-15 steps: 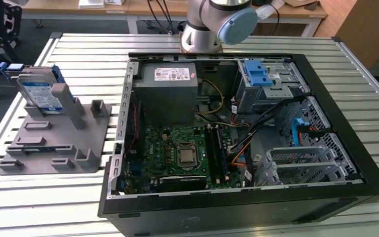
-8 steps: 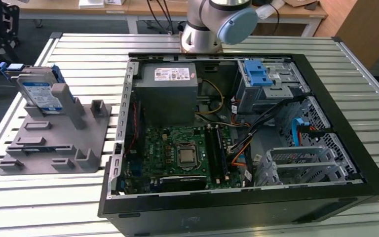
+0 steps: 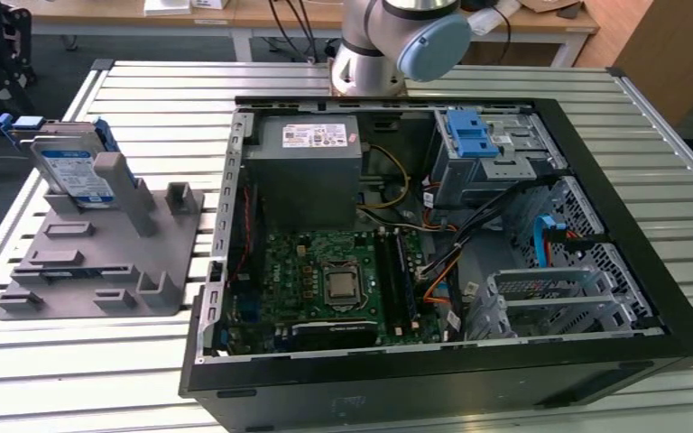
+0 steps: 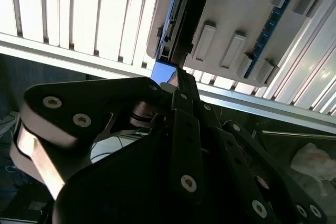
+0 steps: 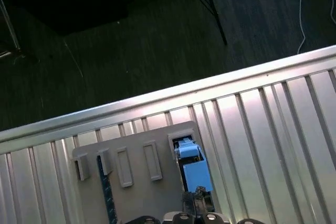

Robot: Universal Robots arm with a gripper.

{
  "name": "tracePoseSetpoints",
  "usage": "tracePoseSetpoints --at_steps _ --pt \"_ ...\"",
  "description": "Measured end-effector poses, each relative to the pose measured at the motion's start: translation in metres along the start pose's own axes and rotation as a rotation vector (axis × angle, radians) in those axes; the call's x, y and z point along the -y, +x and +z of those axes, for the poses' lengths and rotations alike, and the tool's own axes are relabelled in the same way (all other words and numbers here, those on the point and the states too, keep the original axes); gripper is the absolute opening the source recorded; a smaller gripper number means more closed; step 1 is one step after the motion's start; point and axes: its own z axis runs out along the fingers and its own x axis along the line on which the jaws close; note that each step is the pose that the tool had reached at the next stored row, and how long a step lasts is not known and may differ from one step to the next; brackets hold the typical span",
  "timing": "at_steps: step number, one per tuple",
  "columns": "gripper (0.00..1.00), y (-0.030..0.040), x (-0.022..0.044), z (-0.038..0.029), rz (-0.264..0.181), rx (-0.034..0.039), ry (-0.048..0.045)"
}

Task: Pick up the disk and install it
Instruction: 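Pick up the disk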

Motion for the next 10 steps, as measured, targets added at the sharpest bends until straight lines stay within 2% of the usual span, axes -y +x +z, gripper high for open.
tracePoseSetpoints --at_steps 2,8,10 --pt "0.11 0.0000 0.0000 0.0000 -0.010 -0.0004 -0.0001" --pt "0.11 0.0000 -0.0002 0.0005 -0.115 -0.0049 -0.0015" --pt "0.11 0.0002 -0.0008 0.0005 -0.116 -0.0050 -0.0014"
